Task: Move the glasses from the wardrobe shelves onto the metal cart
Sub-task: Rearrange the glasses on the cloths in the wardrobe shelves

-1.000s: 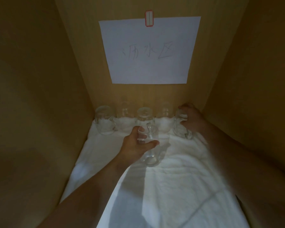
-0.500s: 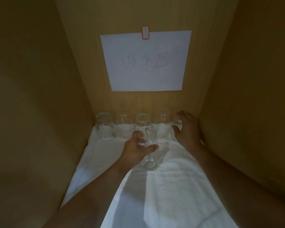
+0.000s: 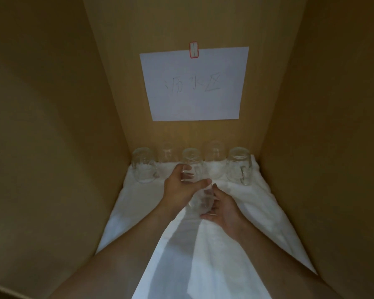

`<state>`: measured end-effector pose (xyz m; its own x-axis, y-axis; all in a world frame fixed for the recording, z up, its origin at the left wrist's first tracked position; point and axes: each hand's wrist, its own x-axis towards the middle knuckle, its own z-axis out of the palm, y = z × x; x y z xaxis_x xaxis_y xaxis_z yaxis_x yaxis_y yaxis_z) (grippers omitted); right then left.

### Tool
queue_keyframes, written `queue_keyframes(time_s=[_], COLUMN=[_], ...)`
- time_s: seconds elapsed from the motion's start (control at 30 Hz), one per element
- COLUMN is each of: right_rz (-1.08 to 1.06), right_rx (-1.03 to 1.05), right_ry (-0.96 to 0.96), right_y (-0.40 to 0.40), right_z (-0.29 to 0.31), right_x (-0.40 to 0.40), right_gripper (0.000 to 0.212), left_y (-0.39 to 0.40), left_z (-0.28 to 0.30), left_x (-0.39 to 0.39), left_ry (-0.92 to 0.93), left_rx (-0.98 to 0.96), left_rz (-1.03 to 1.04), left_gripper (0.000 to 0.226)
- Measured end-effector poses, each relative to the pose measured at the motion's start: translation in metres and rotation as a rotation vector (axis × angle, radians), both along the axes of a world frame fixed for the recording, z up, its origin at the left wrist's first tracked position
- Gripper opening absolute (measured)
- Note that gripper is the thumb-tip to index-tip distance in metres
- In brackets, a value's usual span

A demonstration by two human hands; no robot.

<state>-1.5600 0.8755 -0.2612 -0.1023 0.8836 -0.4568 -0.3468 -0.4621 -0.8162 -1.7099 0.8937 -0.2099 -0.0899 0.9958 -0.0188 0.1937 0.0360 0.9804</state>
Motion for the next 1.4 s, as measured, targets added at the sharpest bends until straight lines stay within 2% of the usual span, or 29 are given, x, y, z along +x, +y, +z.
queue_keyframes(time_s=[0.1, 0.17, 0.27, 0.4, 0.5, 0.6, 0.7, 0.8, 0.9, 1.1, 1.4], right_rz=[0.047, 0.005, -0.016, 0.001, -0.009, 0.001, 0.048, 0.118, 0.245, 0.409, 0.542], right_rx=[-0.047, -0.005, 0.068, 0.096, 0.11, 0.145, 0.304, 0.592, 0.759, 0.944, 0.952], right_ry=[0.4, 0.557, 0.55, 0.466, 0.39, 0.138, -0.28, -0.776, -1.059, -1.293, -1.493], right_y=[-0.007, -0.007, -0.003, 0.003, 0.01, 0.017, 0.023, 0.032, 0.043, 0.055, 0.062], right_z=[0.006, 0.009, 0.017, 0.024, 0.034, 0.051, 0.064, 0.067, 0.066, 0.055, 0.052], right_x=[-0.008, -0.013, -0.019, -0.022, -0.031, -0.045, -0.066, -0.091, -0.114, -0.146, -0.186], right_gripper=[0.051, 0.045, 0.045, 0.034, 0.031, 0.058, 0.06, 0.066, 0.073, 0.077, 0.076], left_y=[-0.001, -0.003, -0.012, -0.023, -0.032, -0.044, -0.057, -0.066, -0.067, -0.067, -0.061], left_z=[0.015, 0.021, 0.026, 0.014, -0.003, -0.029, -0.054, -0.068, -0.07, -0.068, -0.07], left_x=[-0.004, -0.008, -0.021, -0.051, -0.077, -0.103, -0.12, -0.127, -0.13, -0.133, -0.131], left_ry=[-0.016, -0.028, -0.007, 0.018, 0.235, 0.617, 0.923, 1.047, 1.061, 1.047, 1.114], left_rx=[0.05, 0.084, 0.1, 0.07, -0.008, -0.075, -0.123, -0.201, -0.235, -0.275, -0.268], left_rz=[-0.01, -0.015, -0.028, 0.019, 0.096, 0.074, -0.09, -0.203, -0.233, -0.267, -0.284], left_gripper=[0.06, 0.059, 0.058, 0.073, 0.084, 0.078, 0.081, 0.09, 0.088, 0.079, 0.074])
